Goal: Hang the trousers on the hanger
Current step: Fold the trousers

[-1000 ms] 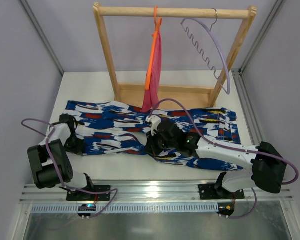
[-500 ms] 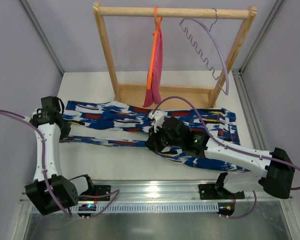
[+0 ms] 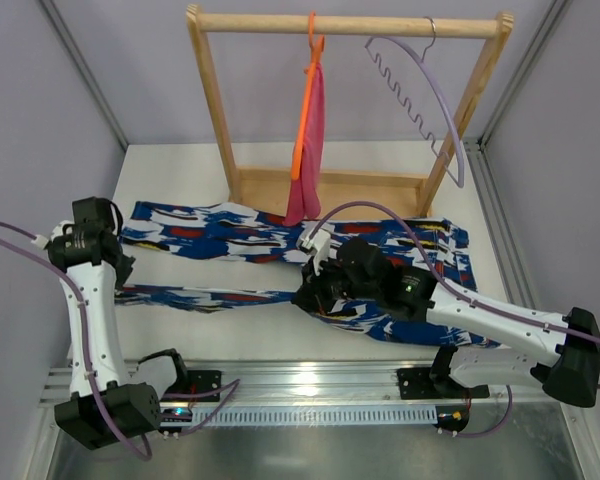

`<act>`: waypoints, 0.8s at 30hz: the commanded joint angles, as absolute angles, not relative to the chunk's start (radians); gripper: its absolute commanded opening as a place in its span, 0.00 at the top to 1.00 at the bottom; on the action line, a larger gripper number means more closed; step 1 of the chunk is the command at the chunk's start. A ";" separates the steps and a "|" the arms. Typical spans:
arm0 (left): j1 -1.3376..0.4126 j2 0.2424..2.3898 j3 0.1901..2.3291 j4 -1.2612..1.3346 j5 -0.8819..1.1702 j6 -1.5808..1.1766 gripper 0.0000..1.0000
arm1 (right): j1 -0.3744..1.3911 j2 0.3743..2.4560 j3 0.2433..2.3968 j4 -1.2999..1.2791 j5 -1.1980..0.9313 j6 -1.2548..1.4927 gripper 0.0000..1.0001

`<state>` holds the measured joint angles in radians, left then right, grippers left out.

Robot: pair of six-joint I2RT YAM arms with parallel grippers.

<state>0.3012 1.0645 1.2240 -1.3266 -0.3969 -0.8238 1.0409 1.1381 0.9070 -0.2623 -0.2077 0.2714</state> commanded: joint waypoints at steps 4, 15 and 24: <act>0.327 1.089 1.227 -1.036 -0.654 -0.591 0.99 | 1.020 1.130 0.916 -0.304 0.078 0.190 0.96; 0.324 1.646 1.341 -0.881 -0.506 -0.549 1.00 | 0.879 1.667 1.067 -0.135 0.074 0.158 0.89; 0.302 1.830 1.526 -0.859 -0.462 -0.557 0.88 | 0.880 1.712 1.124 -0.160 0.147 0.192 0.83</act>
